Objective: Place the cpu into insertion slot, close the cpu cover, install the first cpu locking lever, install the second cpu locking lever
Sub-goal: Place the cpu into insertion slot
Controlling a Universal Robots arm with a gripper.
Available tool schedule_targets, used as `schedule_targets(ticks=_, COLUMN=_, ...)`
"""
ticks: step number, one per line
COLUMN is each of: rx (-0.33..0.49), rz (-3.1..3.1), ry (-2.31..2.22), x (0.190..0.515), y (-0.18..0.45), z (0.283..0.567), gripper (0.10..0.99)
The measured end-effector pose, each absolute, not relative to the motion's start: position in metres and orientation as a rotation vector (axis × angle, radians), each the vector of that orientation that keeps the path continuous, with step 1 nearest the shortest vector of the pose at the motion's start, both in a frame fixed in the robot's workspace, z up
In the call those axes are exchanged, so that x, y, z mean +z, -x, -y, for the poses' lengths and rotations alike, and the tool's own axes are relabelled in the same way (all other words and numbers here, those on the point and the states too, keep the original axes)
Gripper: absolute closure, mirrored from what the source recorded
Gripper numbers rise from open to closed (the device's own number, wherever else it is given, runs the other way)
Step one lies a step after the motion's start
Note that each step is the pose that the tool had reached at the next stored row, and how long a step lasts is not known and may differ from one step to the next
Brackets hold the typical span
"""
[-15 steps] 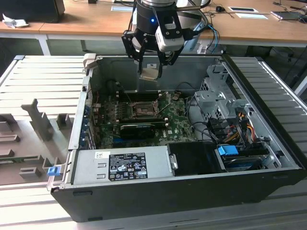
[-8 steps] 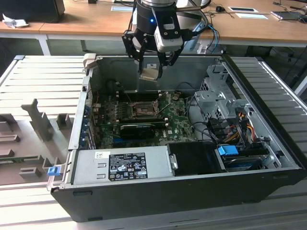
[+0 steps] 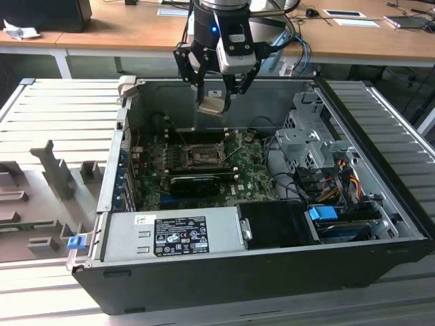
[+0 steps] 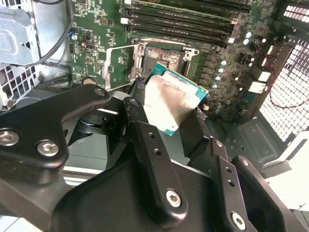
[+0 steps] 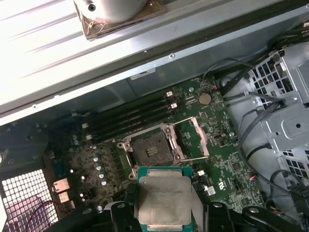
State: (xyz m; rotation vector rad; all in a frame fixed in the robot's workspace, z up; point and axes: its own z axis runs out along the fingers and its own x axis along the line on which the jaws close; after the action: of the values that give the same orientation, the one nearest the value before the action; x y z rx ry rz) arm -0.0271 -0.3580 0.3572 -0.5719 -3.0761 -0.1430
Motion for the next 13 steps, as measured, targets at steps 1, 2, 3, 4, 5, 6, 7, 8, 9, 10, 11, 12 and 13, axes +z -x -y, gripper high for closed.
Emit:
schedule_targets(ticks=1, rx=-0.143, rz=3.075, ry=0.579, x=0.3572, y=0.0272, z=0.3580, gripper=0.557)
schedule_targets(ticks=2, rx=-0.143, rz=3.074, ry=0.586, x=0.3572, y=0.0271, z=0.3580, gripper=0.557)
schedule_targets(ticks=3, rx=-0.143, rz=3.073, ry=0.593, x=0.3572, y=0.0271, z=0.3580, gripper=0.557)
schedule_targets(ticks=4, rx=-0.143, rz=3.071, ry=0.606, x=0.3571, y=0.0272, z=0.3580, gripper=0.557)
schedule_targets(ticks=5, rx=-0.143, rz=3.068, ry=0.620, x=0.3570, y=0.0271, z=0.3580, gripper=0.557)
schedule_targets(ticks=6, rx=-0.143, rz=3.066, ry=0.632, x=0.3570, y=0.0272, z=0.3580, gripper=0.557)
schedule_targets(ticks=7, rx=-0.144, rz=3.062, ry=0.657, x=0.3568, y=0.0272, z=0.3580, gripper=0.557)
schedule_targets(ticks=8, rx=-0.144, rz=3.055, ry=0.693, x=0.3567, y=0.0272, z=0.3580, gripper=0.557)
schedule_targets(ticks=9, rx=-0.144, rz=3.045, ry=0.743, x=0.3565, y=0.0271, z=0.3580, gripper=0.557)
schedule_targets(ticks=10, rx=-0.144, rz=3.038, ry=0.773, x=0.3564, y=0.0272, z=0.3580, gripper=0.557)
schedule_targets(ticks=11, rx=-0.144, rz=3.034, ry=0.789, x=0.3564, y=0.0272, z=0.3580, gripper=0.557)
schedule_targets(ticks=12, rx=-0.144, rz=3.031, ry=0.804, x=0.3563, y=0.0271, z=0.3580, gripper=0.557)
schedule_targets(ticks=13, rx=-0.144, rz=3.028, ry=0.817, x=0.3563, y=0.0271, z=0.3580, gripper=0.557)
